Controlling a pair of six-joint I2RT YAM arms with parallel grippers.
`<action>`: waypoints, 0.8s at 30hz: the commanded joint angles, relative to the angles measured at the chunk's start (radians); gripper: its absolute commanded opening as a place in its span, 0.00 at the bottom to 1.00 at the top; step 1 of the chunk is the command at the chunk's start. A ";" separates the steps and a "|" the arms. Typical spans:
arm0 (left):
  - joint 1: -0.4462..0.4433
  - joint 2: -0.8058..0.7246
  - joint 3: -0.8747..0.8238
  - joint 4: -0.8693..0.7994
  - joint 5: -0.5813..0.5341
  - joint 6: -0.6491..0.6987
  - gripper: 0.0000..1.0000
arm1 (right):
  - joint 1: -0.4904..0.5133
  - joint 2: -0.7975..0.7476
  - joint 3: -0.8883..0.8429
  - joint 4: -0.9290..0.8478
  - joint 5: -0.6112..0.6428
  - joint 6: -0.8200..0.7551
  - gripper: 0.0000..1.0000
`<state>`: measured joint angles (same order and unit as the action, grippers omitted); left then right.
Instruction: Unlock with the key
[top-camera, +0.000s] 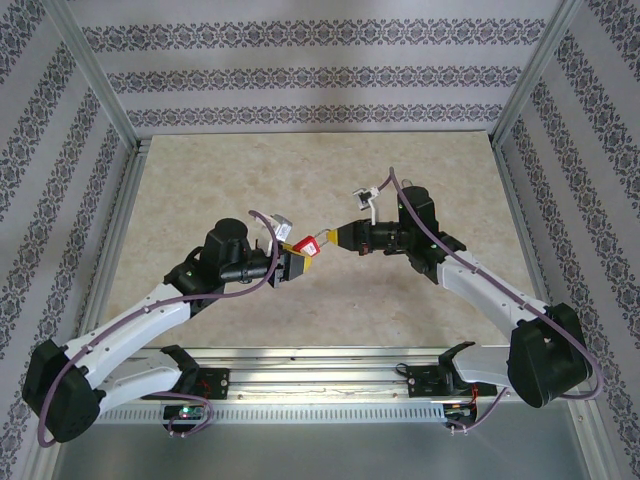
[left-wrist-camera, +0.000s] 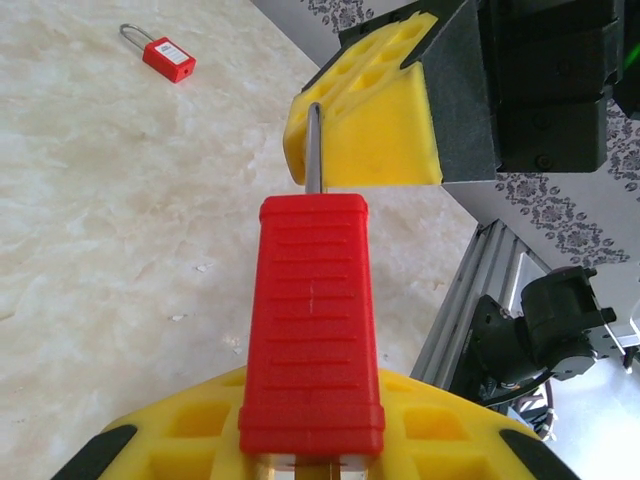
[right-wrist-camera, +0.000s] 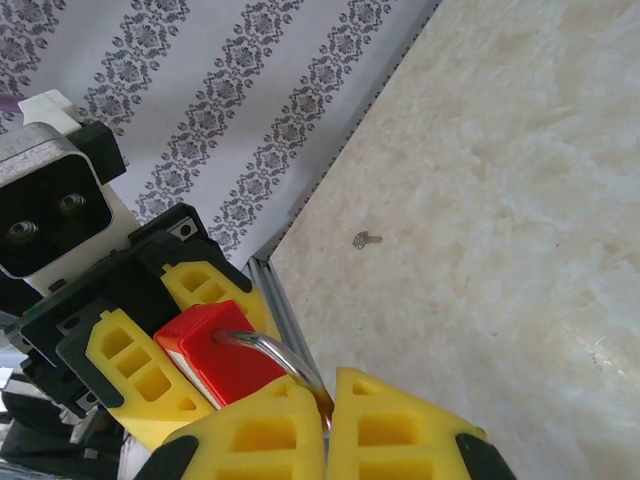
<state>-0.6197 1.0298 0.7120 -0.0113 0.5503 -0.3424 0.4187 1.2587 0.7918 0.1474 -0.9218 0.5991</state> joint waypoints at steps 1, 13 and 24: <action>0.031 -0.052 -0.031 -0.087 -0.090 0.052 0.00 | -0.083 0.023 0.026 -0.008 0.078 0.055 0.00; 0.044 -0.048 -0.046 -0.063 0.105 0.066 0.00 | -0.098 -0.026 0.004 -0.010 0.080 -0.008 0.00; 0.046 -0.017 -0.016 -0.049 0.103 0.064 0.00 | -0.076 -0.043 0.008 -0.033 0.075 0.007 0.29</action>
<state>-0.5808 1.0046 0.6735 -0.0757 0.6514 -0.2916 0.3141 1.2255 0.7952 0.1169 -0.8566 0.6003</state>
